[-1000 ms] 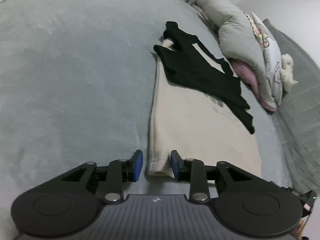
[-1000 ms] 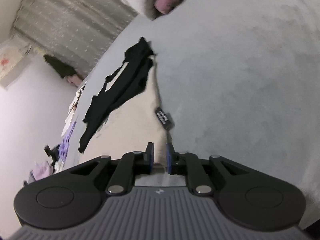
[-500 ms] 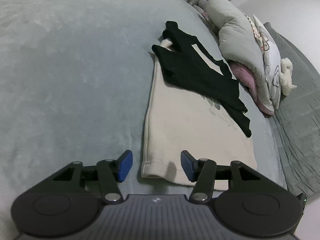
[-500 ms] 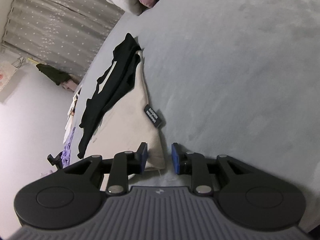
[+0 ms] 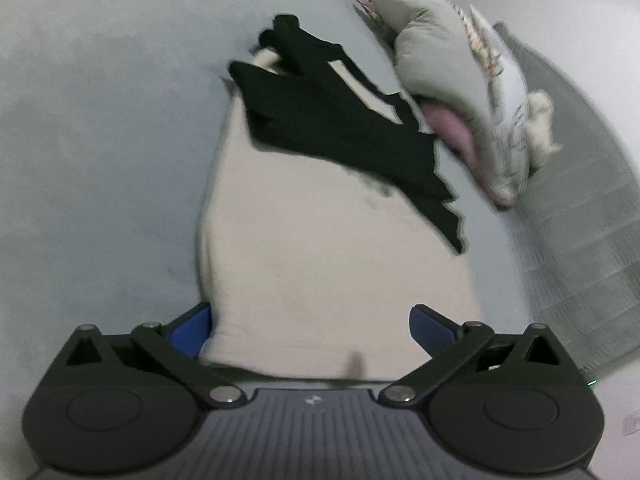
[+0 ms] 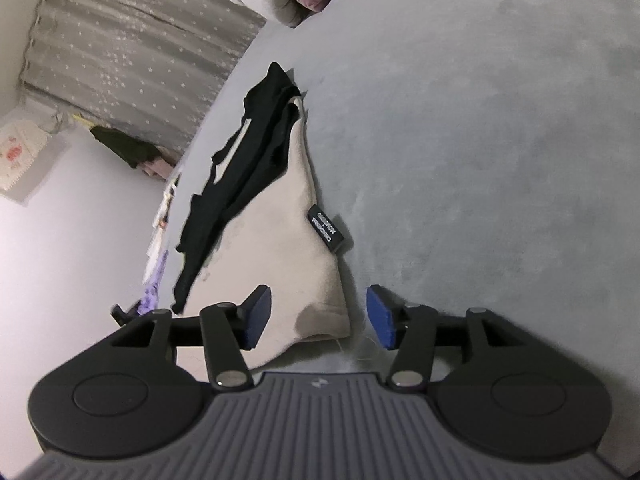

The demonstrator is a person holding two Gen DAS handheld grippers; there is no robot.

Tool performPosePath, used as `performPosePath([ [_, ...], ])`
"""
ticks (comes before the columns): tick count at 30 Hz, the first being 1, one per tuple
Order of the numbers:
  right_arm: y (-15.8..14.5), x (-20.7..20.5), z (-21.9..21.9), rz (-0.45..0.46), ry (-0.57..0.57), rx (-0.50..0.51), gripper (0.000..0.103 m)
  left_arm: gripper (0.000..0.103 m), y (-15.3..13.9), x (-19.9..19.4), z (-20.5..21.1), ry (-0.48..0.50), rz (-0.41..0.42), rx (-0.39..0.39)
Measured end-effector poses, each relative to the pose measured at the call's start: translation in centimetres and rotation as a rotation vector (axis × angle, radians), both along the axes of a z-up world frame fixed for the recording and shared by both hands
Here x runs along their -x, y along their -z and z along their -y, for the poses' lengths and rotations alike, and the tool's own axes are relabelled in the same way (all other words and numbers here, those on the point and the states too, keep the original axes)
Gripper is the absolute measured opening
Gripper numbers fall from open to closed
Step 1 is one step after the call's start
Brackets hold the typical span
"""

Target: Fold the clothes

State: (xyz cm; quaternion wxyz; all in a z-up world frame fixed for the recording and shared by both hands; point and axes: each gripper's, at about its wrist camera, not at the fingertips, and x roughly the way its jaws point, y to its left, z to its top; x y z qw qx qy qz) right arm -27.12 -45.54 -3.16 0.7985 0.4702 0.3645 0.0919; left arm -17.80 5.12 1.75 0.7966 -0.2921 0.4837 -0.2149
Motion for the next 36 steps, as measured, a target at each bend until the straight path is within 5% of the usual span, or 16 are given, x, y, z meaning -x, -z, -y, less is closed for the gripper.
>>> performPosePath([
  [4,0.4,0.0,0.2,0.009,-0.025,-0.095,0.057,0.102,-0.3,0.1,0.8,0.025,0.008,0.009],
  [10,0.5,-0.5,-0.5,-0.004,-0.05,-0.102,0.056,0.095,0.1,0.1,1.2,0.047,0.008,0.03],
  [13,0.3,-0.5,-0.8,-0.002,-0.061,-0.069,0.055,0.077,0.2,0.0,0.4,0.024,-0.009,0.043],
  [15,0.1,-0.4,-1.3,-0.007,-0.067,-0.007,0.042,0.064,0.5,-0.1,-0.1,0.007,-0.019,0.039],
  [17,0.5,-0.3,-1.1,-0.025,-0.05,-0.009,0.015,0.055,0.7,-0.2,-0.5,-0.002,-0.02,0.039],
  [21,0.4,-0.2,-1.4,-0.019,-0.044,0.016,0.012,0.044,1.4,-0.5,-1.2,-0.027,-0.026,0.096],
  [23,0.2,0.0,-1.4,-0.002,-0.031,0.023,0.01,0.028,1.6,-0.5,-1.6,-0.049,-0.033,0.116],
  [26,-1.0,0.3,-1.5,0.066,-0.019,0.047,0.009,0.017,1.4,-0.3,-1.4,-0.056,-0.017,0.103],
  [30,-2.1,0.8,-0.8,0.134,0.021,0.04,0.009,0.02,1.4,-0.3,-1.6,-0.087,-0.013,0.113],
  [36,-3.3,0.4,0.7,0.18,0.091,0.031,0.009,0.06,1.6,-0.6,-1.9,-0.095,-0.02,0.174],
])
